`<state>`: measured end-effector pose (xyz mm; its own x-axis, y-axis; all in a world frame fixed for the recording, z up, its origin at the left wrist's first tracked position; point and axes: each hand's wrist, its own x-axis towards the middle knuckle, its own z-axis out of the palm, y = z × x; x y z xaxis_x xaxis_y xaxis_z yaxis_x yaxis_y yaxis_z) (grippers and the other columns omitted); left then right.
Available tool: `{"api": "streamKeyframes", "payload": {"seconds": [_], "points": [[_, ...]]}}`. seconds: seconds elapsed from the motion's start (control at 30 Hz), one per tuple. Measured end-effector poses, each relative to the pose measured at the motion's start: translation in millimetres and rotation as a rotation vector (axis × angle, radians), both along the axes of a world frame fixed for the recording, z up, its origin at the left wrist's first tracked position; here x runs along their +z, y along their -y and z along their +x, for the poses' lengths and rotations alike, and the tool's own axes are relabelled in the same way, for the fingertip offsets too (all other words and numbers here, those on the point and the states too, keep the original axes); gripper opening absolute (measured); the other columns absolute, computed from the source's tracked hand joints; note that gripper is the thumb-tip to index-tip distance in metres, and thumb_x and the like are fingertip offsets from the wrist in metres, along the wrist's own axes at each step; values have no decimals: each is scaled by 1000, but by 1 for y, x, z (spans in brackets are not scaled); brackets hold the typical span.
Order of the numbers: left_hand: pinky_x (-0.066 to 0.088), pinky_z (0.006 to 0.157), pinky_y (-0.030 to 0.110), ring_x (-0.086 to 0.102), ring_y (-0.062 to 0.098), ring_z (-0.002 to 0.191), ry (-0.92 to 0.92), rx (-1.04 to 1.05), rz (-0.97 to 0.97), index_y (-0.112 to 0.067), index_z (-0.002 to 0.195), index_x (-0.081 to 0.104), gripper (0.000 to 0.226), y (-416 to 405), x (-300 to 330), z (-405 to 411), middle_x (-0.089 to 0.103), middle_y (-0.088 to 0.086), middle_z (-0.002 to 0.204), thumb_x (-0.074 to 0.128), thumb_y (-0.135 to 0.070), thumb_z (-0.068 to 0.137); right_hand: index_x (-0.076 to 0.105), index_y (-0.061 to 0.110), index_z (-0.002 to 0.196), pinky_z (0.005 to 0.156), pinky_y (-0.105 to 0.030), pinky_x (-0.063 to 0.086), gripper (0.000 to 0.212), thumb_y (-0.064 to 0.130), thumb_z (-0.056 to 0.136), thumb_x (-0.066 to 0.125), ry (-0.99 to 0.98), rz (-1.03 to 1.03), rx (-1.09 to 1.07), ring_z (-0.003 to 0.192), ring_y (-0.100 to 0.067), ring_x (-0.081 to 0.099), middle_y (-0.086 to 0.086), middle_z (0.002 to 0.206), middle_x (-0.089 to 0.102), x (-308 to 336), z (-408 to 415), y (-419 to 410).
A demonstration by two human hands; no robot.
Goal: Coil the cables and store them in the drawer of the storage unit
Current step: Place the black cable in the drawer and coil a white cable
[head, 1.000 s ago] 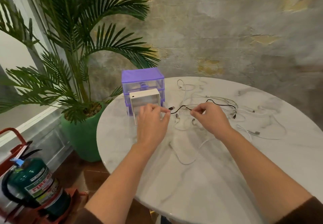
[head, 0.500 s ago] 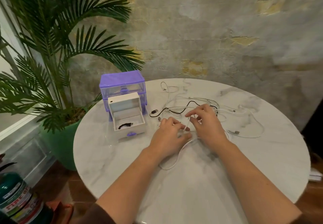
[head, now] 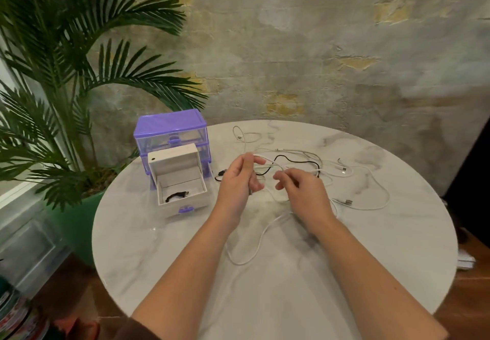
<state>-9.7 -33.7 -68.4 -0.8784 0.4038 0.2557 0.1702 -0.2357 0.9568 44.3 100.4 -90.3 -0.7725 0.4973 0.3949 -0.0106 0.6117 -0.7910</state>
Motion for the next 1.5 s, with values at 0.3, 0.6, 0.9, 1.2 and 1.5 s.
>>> {"api": "streamKeyframes", "payload": {"seconds": [0.3,0.6,0.9,1.2,1.5], "points": [[17,39,19,20,9,42,221,16,16,-18,58,36,46,13,-6,-5,26,-6,49,52,-37,97,76,38,94,85,-34,31,25,54,90,57,-135,179,-166,79,-14,44,7,56,53,7,7,0],[14,38,17,22,5,42,399,-68,381,-18,63,51,41,20,-7,-19,24,-7,52,48,-36,99,76,27,91,83,-32,44,9,27,82,75,-109,206,12,91,-10,46,10,87,52,-3,6,0],[21,44,18,25,6,48,135,129,94,-20,81,57,24,14,-14,-17,28,-10,54,51,-36,98,72,23,99,74,-21,53,15,15,92,62,-258,-330,-3,91,-17,66,5,92,70,10,8,-13],[27,54,26,28,6,50,-144,57,-286,-28,103,66,36,-8,-26,-1,27,-12,56,81,-40,72,70,3,108,69,-27,59,19,12,94,61,-305,-798,210,81,-26,73,-12,96,75,27,21,-8],[31,59,20,39,7,61,-179,23,-316,-21,86,70,15,-9,-24,1,46,-6,62,66,-35,89,74,26,107,71,-13,45,24,14,89,66,-229,-427,118,83,-6,58,5,105,73,22,21,-13]]}}
